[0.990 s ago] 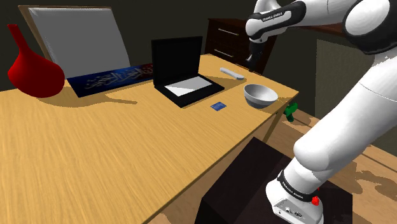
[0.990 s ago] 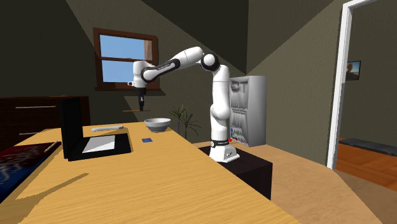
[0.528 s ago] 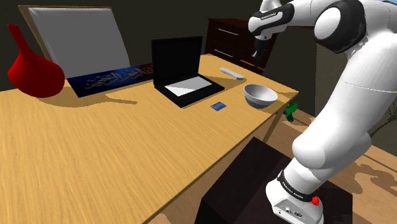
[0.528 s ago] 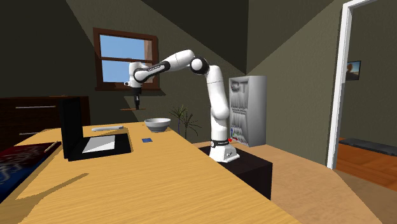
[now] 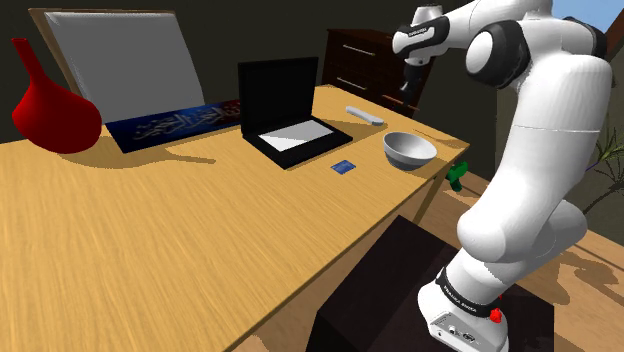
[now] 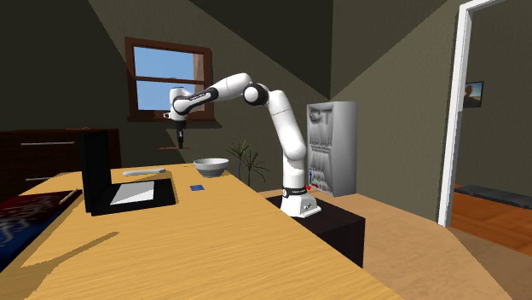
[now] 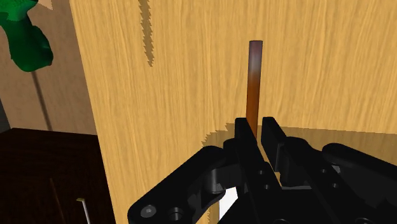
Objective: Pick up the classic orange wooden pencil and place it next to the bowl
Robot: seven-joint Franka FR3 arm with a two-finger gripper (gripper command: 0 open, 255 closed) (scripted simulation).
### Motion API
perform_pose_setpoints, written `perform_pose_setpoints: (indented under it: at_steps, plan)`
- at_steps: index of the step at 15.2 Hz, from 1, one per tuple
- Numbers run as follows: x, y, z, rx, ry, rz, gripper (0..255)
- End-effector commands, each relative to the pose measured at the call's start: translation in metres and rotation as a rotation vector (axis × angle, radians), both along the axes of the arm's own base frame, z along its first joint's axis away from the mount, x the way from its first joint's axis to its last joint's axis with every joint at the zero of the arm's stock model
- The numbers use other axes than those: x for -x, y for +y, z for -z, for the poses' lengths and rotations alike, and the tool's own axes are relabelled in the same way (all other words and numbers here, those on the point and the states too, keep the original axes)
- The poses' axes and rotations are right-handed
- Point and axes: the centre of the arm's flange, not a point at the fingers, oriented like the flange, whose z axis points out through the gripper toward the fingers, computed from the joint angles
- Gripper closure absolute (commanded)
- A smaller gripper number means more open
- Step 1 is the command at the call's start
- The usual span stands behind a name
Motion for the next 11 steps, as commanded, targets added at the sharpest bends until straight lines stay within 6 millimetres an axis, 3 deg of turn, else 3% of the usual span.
perform_pose_setpoints:
  at_steps: [1,11]
  plan:
    - [-0.001,-0.001,0.01,0.0,0.0,-0.001,255]
    - [-0.001,-0.001,0.063,0.0,0.0,-0.001,255]
